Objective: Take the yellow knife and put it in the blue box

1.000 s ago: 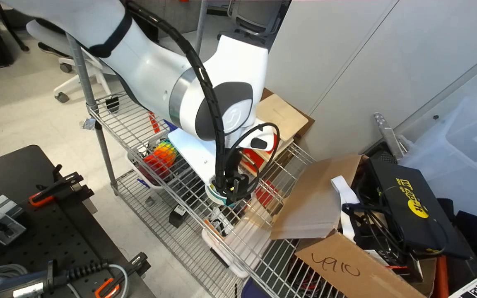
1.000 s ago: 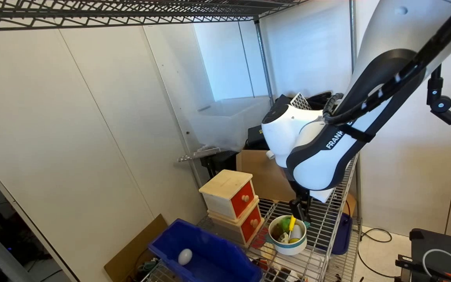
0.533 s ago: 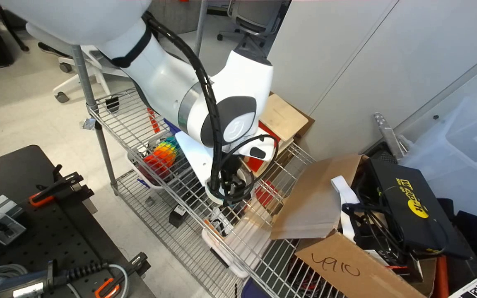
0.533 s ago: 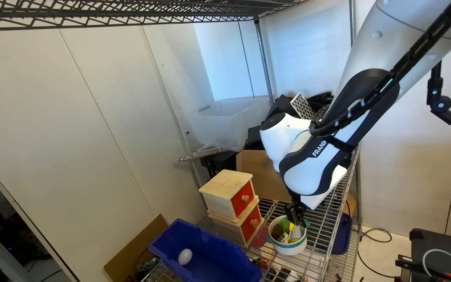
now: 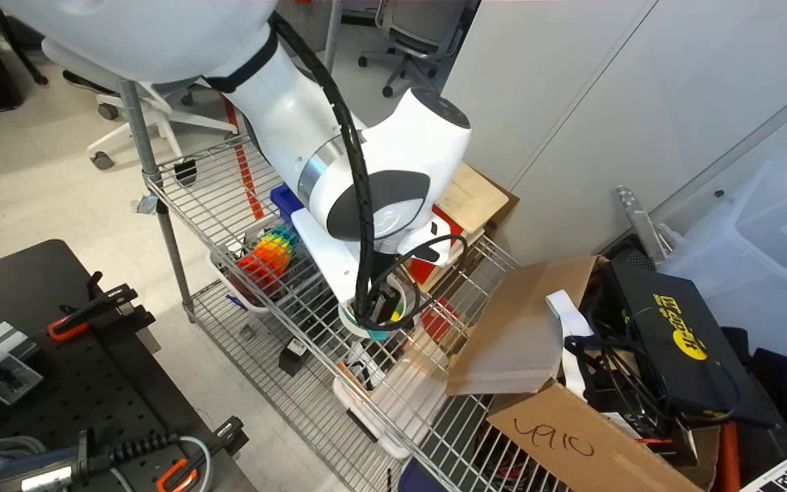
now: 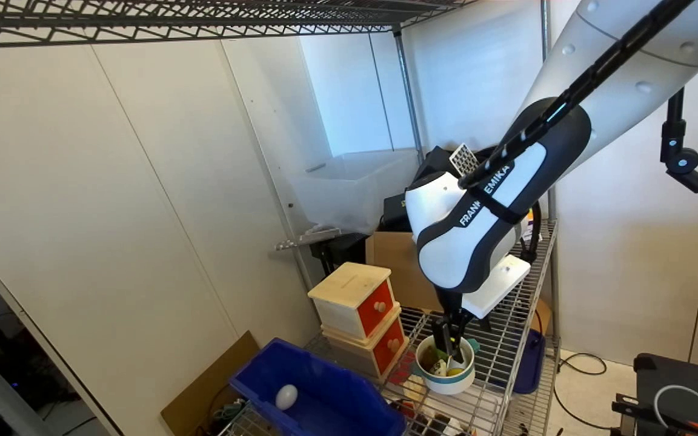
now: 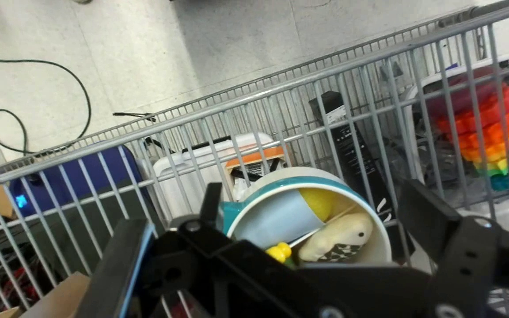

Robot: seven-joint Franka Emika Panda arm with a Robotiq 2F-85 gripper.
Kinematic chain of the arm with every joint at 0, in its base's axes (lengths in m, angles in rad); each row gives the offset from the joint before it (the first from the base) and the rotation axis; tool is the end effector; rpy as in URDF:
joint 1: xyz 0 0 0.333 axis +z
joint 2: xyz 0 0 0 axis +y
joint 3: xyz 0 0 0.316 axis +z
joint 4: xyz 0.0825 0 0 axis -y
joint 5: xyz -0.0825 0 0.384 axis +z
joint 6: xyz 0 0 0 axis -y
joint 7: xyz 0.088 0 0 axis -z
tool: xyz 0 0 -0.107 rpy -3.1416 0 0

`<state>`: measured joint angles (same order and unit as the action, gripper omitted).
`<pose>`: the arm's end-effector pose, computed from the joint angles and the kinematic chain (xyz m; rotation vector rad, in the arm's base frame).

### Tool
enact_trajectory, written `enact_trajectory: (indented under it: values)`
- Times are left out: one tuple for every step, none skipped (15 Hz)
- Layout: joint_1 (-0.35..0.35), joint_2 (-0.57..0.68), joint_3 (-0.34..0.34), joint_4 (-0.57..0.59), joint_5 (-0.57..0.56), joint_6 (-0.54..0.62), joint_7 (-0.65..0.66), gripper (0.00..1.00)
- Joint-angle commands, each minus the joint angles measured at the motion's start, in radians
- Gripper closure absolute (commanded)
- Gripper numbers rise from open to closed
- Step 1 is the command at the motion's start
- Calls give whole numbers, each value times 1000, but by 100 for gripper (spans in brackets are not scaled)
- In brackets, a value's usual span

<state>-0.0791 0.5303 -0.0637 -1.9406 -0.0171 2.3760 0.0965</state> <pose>0.6058 -0.0862 0.2001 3.0779 -0.3387 -0.1472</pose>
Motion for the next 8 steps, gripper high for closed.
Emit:
enact_trajectory:
  values:
    - [-35,-10,36,24,27,-64,-160,0]
    - [-30,-9,31,29,13,-75,-172,0]
    - [-28,-10,27,34,5,-86,-185,0]
    - [-23,-9,18,39,-2,-85,-179,0]
    - [-27,-10,22,44,6,-93,-190,0]
    - [-31,-12,26,47,12,-94,-201,0]
    - [-29,-12,25,51,13,-96,-198,0]
    - [-28,-16,29,51,19,-93,-200,0]
